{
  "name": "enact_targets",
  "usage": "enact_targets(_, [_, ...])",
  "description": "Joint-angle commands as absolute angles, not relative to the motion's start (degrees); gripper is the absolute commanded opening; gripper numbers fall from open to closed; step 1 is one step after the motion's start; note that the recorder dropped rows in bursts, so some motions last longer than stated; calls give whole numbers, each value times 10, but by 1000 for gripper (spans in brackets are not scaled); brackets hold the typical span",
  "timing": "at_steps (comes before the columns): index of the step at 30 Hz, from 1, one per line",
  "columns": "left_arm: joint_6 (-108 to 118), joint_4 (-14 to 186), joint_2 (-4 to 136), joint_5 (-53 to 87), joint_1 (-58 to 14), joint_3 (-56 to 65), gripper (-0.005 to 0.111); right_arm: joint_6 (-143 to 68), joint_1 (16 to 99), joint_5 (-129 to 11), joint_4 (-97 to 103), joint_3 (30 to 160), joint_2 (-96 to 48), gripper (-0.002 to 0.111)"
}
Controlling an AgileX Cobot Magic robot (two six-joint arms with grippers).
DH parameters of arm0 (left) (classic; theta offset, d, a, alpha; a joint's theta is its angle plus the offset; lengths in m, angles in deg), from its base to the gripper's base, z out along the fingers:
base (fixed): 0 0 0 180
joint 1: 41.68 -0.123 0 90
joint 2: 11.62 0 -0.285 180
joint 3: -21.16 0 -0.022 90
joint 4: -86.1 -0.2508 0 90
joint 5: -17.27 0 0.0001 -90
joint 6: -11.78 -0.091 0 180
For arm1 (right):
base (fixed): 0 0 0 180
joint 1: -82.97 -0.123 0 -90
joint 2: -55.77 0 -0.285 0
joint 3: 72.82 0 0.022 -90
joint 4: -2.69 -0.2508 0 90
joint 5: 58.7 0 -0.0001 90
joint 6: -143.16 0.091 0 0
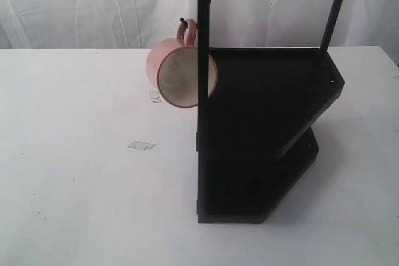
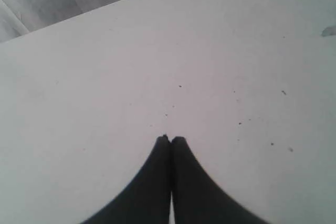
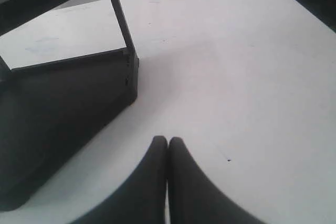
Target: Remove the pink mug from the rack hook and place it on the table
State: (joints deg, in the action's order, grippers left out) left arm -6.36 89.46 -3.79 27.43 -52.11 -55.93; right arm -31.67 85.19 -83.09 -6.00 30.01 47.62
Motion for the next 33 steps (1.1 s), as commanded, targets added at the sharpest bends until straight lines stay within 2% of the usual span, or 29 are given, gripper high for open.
enact_targets(1, [-125,849,-38,278,-517,-561,0,-314,853,-828,-54,300,480,0])
enact_targets(9, [-117,866,-38,270,-517,-561,0,-314,853,-828,-54,300,480,0])
enact_targets(15, [52,1140,-38,209,-517,-561,0,-314,853,-828,-54,300,480,0])
enact_targets(17, [73,1172,-38,181,-517,-561,0,-314,853,-828,-54,300,480,0])
enact_targets(21, [73,1172,-38,136,-517,-561,0,-314,853,-828,-54,300,480,0])
enact_targets(23, [95,1173,-38,50,-517,-561,0,-314,853,-828,-54,300,480,0])
enact_targets(25, [212,1173,-38,-65,-517,-561,0,-314,853,-828,-54,300,480,0])
enact_targets(27, [343,1144,-38,-124,-517,-541,0,-314,853,-828,-54,300,480,0])
enact_targets(28, [340,1108,-38,-137,-517,-524,0,-314,853,-828,-54,300,480,0])
enact_targets(30, [260,975,-38,-125,-517,-496,0,-314,853,-828,-54,300,480,0])
enact_targets(33, [232,861,-38,-22,-517,-485,0,-314,853,-828,-54,300,480,0])
